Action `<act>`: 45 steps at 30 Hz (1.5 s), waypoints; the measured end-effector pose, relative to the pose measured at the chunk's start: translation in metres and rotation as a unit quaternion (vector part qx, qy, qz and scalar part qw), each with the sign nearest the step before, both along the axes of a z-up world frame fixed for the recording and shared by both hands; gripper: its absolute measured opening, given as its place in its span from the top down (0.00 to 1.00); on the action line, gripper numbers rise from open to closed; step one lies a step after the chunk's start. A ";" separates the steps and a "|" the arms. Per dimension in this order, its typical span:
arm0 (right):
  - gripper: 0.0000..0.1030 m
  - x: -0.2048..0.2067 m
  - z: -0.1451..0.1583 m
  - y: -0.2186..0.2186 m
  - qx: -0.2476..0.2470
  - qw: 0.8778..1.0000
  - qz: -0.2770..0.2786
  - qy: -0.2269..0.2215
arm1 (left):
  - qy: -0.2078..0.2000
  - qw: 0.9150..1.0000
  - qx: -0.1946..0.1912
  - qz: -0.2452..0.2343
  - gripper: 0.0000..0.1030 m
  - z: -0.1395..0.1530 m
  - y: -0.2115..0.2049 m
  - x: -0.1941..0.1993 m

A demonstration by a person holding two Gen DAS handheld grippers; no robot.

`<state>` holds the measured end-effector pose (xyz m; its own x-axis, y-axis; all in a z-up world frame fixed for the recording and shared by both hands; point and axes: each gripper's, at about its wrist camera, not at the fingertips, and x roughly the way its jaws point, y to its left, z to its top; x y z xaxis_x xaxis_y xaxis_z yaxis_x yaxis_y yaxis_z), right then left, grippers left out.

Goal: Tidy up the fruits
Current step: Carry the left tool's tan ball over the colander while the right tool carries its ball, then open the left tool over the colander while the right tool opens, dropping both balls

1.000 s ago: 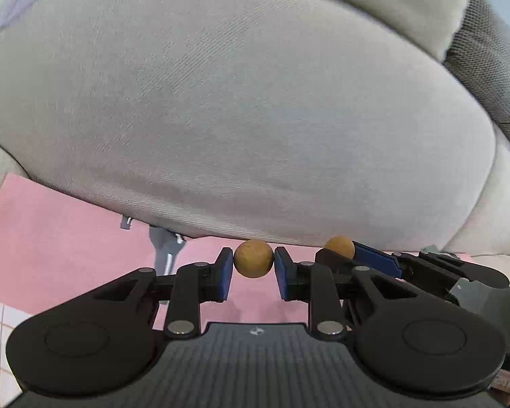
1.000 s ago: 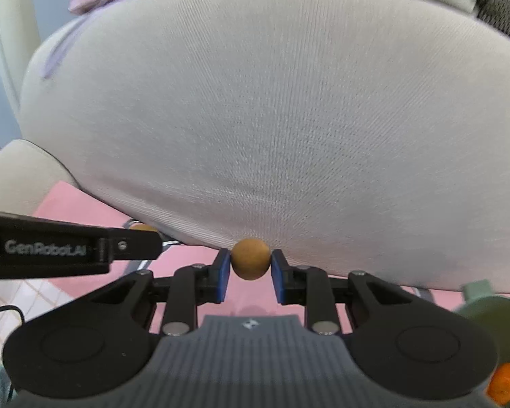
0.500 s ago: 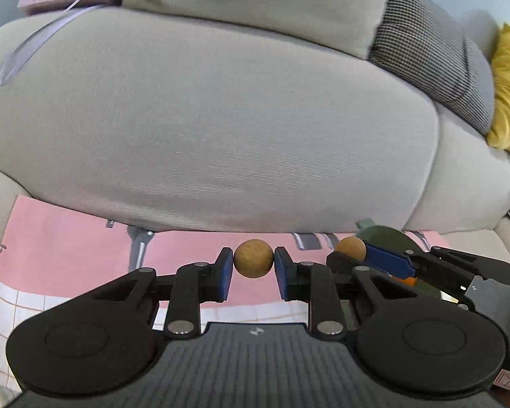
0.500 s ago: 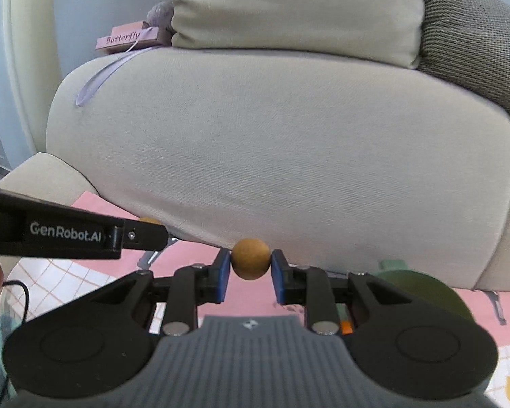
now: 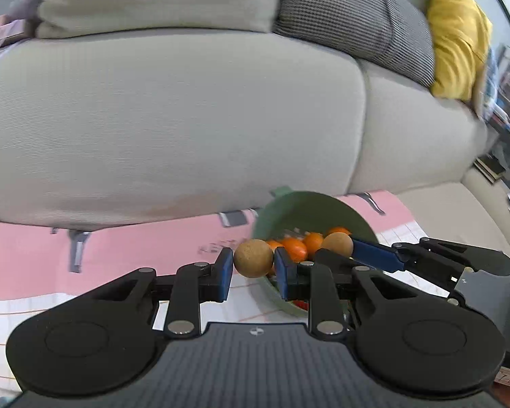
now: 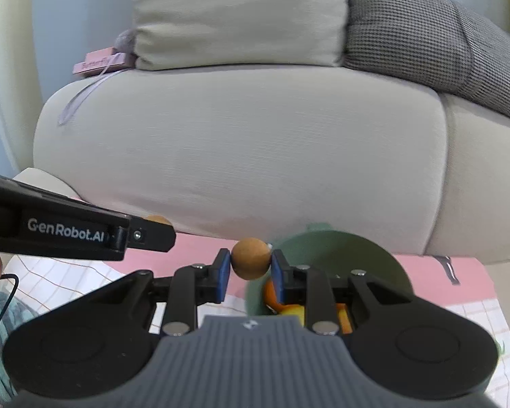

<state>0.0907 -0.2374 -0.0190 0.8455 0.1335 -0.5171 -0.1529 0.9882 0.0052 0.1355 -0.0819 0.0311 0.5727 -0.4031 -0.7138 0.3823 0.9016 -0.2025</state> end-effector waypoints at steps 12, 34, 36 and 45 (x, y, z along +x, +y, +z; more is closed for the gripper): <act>0.78 0.011 -0.024 -0.059 -0.005 0.999 -0.019 0.033 | 0.035 0.998 0.026 -0.055 0.72 -0.025 -0.066 0.013; 0.78 0.064 -0.073 -0.086 -0.047 0.995 0.000 0.083 | 0.125 0.990 0.046 -0.052 0.72 -0.088 -0.102 0.069; 0.78 0.068 -0.077 -0.087 -0.048 0.995 0.000 0.090 | 0.134 0.989 0.045 -0.049 0.72 -0.094 -0.102 0.072; 0.78 0.079 -0.084 -0.082 -0.069 0.993 0.004 0.098 | 0.155 0.986 0.035 -0.042 0.71 -0.104 -0.099 0.079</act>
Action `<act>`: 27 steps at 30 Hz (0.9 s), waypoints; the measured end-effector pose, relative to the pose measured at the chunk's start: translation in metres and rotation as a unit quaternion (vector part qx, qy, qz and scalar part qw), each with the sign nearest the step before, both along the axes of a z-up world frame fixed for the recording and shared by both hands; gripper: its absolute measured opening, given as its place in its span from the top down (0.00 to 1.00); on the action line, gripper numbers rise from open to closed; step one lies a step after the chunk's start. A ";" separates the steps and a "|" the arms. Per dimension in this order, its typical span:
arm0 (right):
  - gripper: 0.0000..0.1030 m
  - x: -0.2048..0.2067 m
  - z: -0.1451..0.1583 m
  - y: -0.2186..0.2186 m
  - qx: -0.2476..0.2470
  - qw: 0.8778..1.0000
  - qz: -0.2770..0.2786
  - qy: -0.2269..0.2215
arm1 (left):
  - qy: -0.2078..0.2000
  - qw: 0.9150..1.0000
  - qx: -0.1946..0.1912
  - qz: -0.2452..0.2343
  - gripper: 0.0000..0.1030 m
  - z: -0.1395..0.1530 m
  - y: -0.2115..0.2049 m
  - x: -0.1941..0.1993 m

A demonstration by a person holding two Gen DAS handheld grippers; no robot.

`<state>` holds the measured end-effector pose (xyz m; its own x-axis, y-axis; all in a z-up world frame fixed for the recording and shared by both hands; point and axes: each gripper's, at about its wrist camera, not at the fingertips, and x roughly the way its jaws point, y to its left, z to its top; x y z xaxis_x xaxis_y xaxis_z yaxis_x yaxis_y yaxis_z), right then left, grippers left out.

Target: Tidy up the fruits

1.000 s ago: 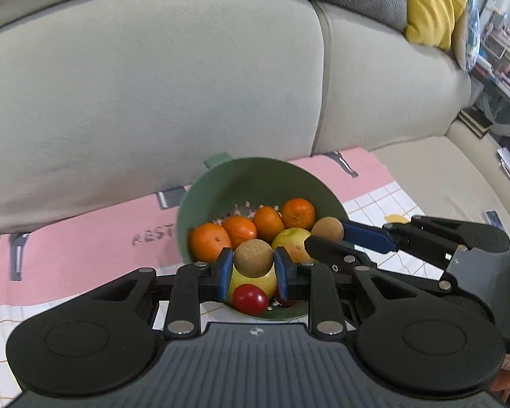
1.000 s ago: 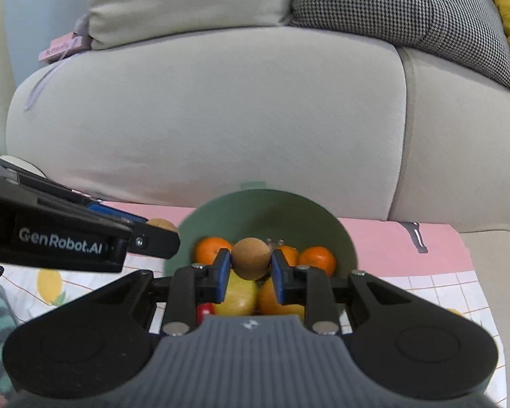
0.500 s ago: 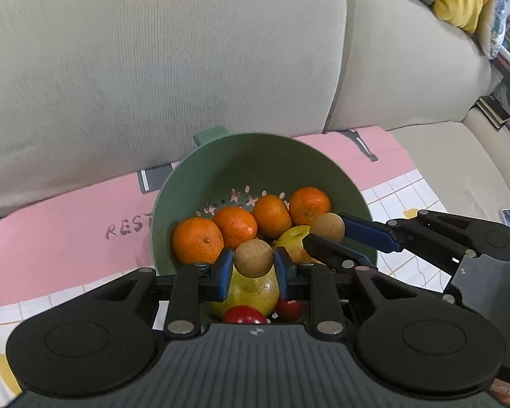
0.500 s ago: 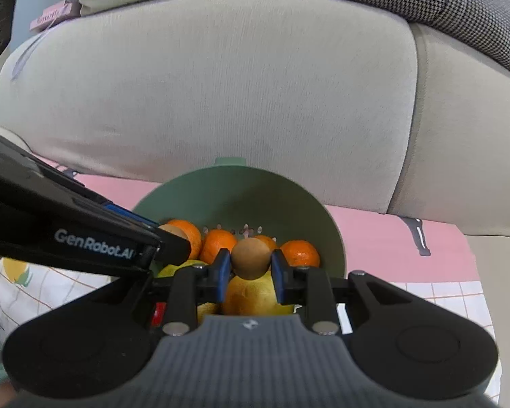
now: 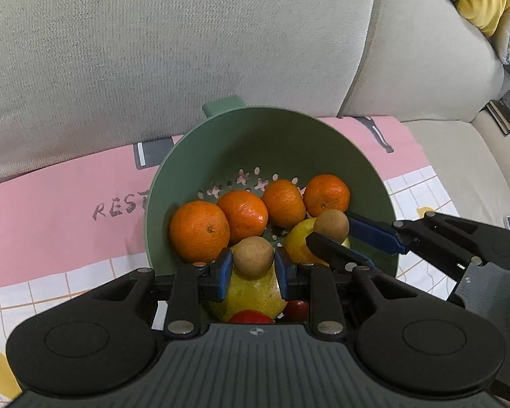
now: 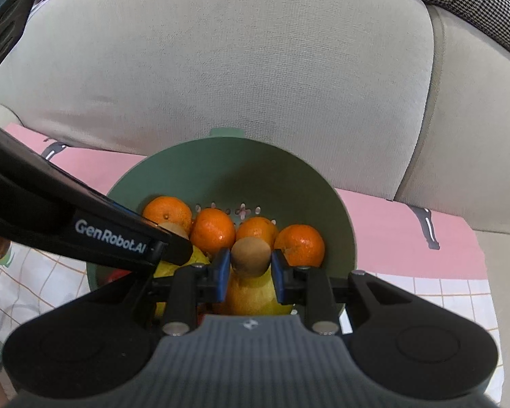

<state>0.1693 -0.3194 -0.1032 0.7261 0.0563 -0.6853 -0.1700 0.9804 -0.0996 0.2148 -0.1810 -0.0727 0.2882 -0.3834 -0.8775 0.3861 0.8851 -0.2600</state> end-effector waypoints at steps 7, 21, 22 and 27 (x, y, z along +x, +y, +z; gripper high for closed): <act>0.77 0.004 -0.002 0.004 -0.004 1.000 0.001 0.013 | 0.010 1.000 -0.010 0.009 0.64 -0.001 0.005 0.002; 0.34 0.003 0.025 0.014 -0.011 1.000 -0.013 -0.020 | -0.056 0.997 -0.042 0.035 0.43 0.043 0.034 -0.012; 0.32 0.002 0.028 0.015 -0.010 1.000 -0.016 -0.023 | -0.064 0.996 -0.044 0.039 0.43 0.048 0.038 -0.014; 0.22 -0.011 0.046 0.023 0.000 0.999 -0.026 -0.043 | -0.123 0.991 -0.035 0.043 0.43 0.078 0.055 -0.032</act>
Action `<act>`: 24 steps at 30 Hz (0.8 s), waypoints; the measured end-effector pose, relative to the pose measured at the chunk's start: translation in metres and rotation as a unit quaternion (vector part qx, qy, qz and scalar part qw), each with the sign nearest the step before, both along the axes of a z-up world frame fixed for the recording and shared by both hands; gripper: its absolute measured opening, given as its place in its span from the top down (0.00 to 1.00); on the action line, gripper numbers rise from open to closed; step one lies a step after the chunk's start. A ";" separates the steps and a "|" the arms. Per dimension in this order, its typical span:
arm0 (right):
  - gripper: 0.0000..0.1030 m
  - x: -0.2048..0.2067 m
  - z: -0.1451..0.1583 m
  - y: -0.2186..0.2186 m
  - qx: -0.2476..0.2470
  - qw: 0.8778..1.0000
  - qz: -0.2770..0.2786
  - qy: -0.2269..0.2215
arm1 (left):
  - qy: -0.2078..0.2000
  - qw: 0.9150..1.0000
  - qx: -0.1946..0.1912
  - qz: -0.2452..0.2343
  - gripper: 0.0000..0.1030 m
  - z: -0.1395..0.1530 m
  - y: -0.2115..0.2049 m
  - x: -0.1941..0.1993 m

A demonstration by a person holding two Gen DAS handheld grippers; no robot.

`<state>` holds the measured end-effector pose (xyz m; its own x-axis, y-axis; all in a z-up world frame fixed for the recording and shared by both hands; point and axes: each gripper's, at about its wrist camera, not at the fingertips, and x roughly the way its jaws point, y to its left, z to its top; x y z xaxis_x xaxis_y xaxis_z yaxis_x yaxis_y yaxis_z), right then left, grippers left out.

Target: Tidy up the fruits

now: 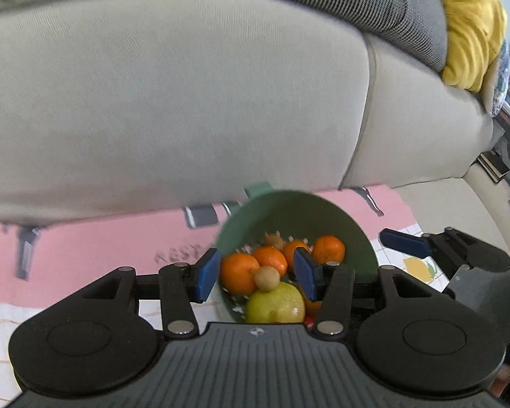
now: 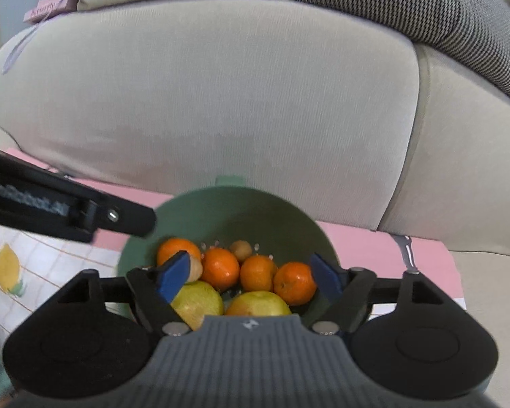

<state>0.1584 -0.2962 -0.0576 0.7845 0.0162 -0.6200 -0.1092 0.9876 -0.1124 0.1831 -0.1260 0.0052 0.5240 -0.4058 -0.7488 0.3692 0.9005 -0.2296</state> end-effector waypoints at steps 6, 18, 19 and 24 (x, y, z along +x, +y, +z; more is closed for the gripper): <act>0.10 -0.026 0.027 0.010 0.029 0.999 -0.005 -0.038 | -0.092 0.995 0.045 0.005 0.42 0.037 0.017 -0.029; 0.04 -0.098 0.073 0.045 0.092 0.988 0.008 -0.122 | -0.216 0.972 0.062 0.067 0.37 0.082 0.068 -0.095; 0.04 -0.103 0.073 0.048 0.096 0.988 0.012 -0.124 | -0.221 0.971 0.061 0.073 0.36 0.083 0.071 -0.101; 0.04 -0.130 0.072 0.069 0.096 0.986 0.012 -0.134 | -0.240 0.963 0.078 0.097 0.30 0.084 0.083 -0.131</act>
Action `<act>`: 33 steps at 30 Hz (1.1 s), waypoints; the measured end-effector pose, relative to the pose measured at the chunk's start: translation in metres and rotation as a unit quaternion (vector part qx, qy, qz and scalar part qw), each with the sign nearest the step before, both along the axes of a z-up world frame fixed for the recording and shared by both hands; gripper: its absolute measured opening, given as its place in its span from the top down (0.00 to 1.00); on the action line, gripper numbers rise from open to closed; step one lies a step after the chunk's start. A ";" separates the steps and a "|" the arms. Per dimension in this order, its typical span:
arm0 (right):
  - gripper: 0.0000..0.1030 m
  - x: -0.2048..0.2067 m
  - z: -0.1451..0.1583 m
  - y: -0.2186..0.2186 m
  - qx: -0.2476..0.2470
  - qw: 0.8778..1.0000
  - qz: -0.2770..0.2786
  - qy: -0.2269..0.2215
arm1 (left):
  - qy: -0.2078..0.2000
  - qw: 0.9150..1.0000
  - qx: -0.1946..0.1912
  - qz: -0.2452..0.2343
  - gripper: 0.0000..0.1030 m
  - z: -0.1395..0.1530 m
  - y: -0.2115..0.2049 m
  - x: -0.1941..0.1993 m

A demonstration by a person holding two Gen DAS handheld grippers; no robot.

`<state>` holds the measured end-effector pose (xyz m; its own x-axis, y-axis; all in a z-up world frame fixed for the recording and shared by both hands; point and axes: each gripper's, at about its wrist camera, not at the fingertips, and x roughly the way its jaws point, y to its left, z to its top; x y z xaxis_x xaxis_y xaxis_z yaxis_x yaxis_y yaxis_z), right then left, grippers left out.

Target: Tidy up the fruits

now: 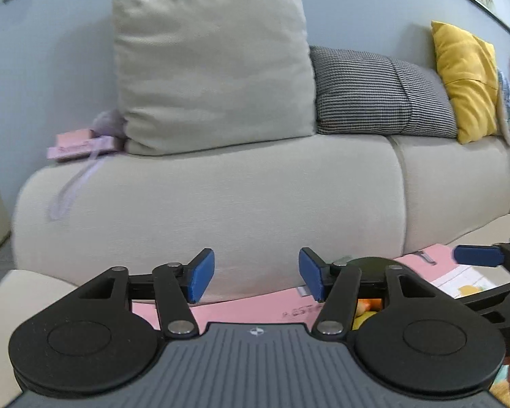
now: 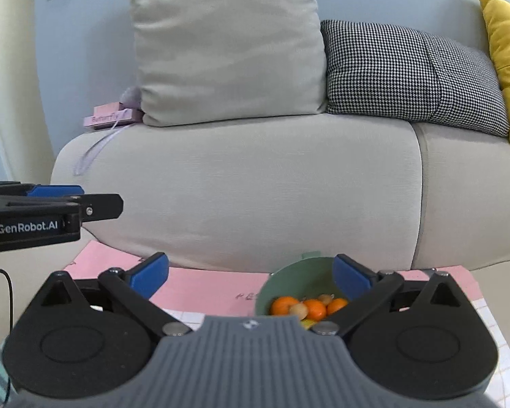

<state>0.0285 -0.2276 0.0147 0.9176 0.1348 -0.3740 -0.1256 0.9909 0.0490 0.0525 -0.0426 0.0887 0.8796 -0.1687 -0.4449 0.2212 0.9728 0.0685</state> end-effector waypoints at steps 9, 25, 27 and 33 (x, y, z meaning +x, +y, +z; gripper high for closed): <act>0.04 -0.038 -0.021 0.026 -0.029 0.999 -0.018 -0.025 | -0.010 0.998 0.030 0.053 0.16 -0.017 0.017 -0.040; 0.04 -0.050 -0.059 0.039 -0.082 0.996 -0.030 0.029 | 0.084 0.993 0.037 0.078 0.15 -0.059 0.028 -0.058; 0.04 -0.052 -0.062 0.037 -0.081 0.995 -0.035 0.037 | 0.096 0.992 0.037 0.077 0.15 -0.062 0.029 -0.058; 0.04 -0.052 -0.066 0.035 -0.076 0.995 -0.039 0.048 | 0.110 0.991 0.041 0.070 0.15 -0.066 0.025 -0.060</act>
<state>-0.0239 -0.1929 -0.0511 0.8820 -0.0001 -0.4713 -0.0506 0.9942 -0.0949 -0.0077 -0.0171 0.0227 0.7726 -0.0070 -0.6349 0.1028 0.9881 0.1142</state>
